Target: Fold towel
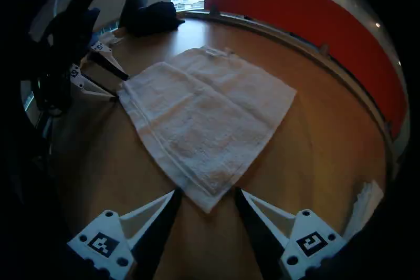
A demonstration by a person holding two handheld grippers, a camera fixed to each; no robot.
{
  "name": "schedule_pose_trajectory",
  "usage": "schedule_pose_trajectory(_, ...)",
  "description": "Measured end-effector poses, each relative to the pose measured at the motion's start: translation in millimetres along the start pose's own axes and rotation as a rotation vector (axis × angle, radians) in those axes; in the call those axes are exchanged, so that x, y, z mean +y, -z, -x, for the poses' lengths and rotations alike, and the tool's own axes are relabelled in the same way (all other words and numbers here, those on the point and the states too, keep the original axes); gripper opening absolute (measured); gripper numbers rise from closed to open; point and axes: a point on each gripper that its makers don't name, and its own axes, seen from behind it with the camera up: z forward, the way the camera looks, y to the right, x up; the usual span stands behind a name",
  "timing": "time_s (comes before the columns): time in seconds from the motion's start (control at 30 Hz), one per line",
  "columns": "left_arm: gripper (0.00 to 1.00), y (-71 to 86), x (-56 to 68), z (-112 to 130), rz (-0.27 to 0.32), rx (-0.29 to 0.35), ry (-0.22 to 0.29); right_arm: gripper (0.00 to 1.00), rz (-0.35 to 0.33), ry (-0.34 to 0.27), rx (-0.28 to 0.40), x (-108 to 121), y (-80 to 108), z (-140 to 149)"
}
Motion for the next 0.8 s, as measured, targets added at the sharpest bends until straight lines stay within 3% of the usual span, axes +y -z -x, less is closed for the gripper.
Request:
schedule_pose_trajectory(0.23,0.77,0.3,1.0,0.3,0.002,-0.011,0.000,0.56,-0.011,-0.012,0.007,-2.9,0.2,-0.1)
schedule_pose_trajectory(0.3,0.70,0.4,1.0,0.3,0.003,-0.015,-0.001,0.51,-0.013,-0.009,0.008,-4.5,0.1,-0.4)
schedule_pose_trajectory(0.37,0.56,0.5,0.5,0.3,0.000,-0.017,0.000,0.45,-0.014,-0.008,0.008,-6.1,-0.2,-0.7)
schedule_pose_trajectory(0.47,0.49,0.8,1.1,0.3,-0.002,-0.020,0.003,0.36,-0.013,-0.013,0.007,-7.4,-0.3,-1.1)
schedule_pose_trajectory(0.6,0.32,1.3,2.8,0.6,0.000,-0.025,0.003,0.18,-0.003,-0.029,0.006,-6.4,-0.4,-1.7)
schedule_pose_trajectory(0.8,0.13,1.4,5.0,-0.7,0.010,-0.032,0.026,0.11,0.008,-0.038,0.012,-5.3,-0.5,-5.1)
